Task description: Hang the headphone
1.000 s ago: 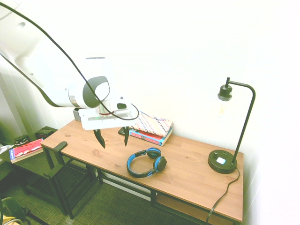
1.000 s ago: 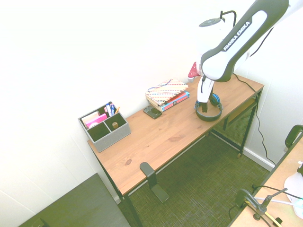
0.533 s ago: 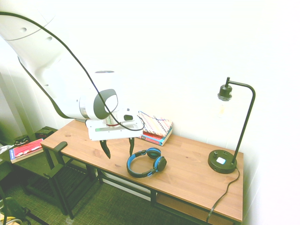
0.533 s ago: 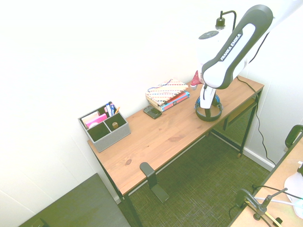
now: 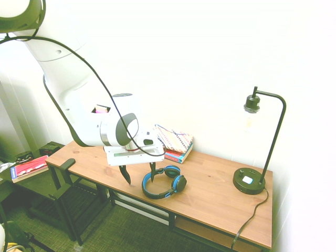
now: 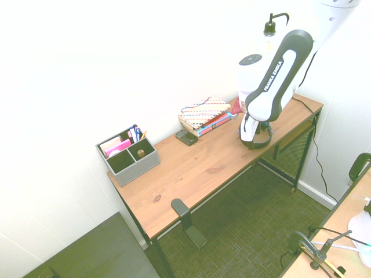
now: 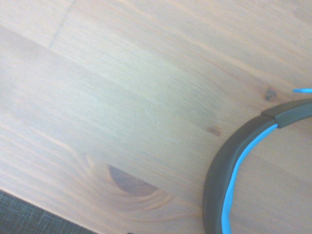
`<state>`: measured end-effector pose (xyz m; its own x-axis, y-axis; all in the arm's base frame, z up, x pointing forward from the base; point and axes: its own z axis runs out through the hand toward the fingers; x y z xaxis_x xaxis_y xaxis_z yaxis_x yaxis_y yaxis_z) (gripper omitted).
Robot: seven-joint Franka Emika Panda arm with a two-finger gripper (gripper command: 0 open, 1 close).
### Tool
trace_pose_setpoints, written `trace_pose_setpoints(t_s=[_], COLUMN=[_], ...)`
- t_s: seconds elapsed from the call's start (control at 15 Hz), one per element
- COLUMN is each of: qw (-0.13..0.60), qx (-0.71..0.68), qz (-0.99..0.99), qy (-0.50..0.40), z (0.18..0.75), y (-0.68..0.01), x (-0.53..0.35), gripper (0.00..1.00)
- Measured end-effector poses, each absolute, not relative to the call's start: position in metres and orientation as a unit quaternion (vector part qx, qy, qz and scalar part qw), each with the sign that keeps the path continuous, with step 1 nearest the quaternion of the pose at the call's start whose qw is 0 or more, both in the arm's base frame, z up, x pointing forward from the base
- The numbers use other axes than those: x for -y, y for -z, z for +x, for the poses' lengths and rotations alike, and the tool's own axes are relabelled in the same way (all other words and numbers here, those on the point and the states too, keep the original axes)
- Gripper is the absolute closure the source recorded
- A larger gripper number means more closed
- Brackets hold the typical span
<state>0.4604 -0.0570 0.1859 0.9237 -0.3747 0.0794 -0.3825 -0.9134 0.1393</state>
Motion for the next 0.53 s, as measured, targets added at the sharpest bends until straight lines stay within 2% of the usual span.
trace_pose_setpoints(t_s=[0.2,0.27,0.53], qw=[0.082,0.084,0.090], qx=[0.200,0.200,0.206], qz=[0.976,0.976,0.974], qy=[-0.029,-0.030,-0.029], z=[0.458,0.458,0.457], y=[-0.166,-0.163,-0.159], x=[0.053,0.053,0.057], gripper=[0.00,1.00,1.00])
